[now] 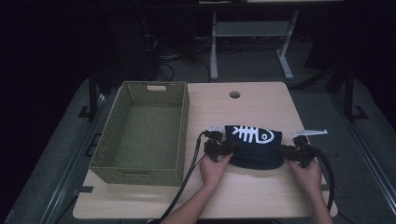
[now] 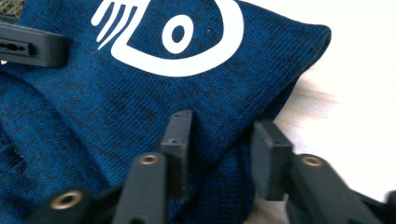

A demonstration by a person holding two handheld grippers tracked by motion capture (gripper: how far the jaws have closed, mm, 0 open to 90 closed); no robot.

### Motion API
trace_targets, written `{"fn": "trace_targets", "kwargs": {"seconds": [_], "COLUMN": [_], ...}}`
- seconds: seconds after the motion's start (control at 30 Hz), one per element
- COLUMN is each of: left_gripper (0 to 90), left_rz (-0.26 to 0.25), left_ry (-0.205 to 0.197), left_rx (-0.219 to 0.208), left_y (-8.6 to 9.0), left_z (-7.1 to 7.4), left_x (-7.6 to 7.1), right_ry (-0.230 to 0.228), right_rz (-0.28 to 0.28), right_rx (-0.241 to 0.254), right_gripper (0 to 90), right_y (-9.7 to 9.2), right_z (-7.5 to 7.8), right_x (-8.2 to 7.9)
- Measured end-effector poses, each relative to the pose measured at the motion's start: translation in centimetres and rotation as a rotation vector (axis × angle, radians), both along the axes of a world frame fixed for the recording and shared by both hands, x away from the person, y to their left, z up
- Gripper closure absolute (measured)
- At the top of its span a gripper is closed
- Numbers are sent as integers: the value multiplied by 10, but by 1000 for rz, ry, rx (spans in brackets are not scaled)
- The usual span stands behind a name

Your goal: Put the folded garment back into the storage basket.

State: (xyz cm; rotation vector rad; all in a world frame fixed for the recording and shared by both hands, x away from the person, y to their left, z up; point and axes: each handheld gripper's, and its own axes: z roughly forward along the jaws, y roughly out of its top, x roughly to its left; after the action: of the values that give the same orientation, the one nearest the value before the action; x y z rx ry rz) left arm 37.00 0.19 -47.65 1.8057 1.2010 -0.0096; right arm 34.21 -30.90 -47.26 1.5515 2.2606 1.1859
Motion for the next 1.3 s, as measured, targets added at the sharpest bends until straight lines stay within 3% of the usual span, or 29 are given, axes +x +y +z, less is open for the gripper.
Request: {"fn": "trace_targets", "kwargs": {"seconds": [0.17, 0.37, 0.43, 0.53, 0.83, 1.3], "left_gripper": [604, 654, 660, 669, 668, 669], "left_rz": [1, -36, -44, -42, -60, -93], "left_ry": [11, 2, -3, -21, -93, -105], "left_rx": [-15, -32, -67, -82, -71, -100], "left_y": [0, 1, 2, 3, 5, 6], "left_z": [2, 8, 13, 20, 48, 64], "left_x": [-1, -9, -11, -14, -21, -23], "right_ry": [10, -5, -12, -28, -70, -64], "right_rz": [2, 8, 0, -5, 7, 15], "right_rx": [37, 90, 113, 145, 206, 259], "right_gripper": [710, 724, 725, 725, 725, 725], "right_y": [-2, -9, -11, -12, -11, -19], "right_z": [0, 8, 12, 17, 34, 46], "right_x": [-2, -11, -13, -17, -27, -32]}}
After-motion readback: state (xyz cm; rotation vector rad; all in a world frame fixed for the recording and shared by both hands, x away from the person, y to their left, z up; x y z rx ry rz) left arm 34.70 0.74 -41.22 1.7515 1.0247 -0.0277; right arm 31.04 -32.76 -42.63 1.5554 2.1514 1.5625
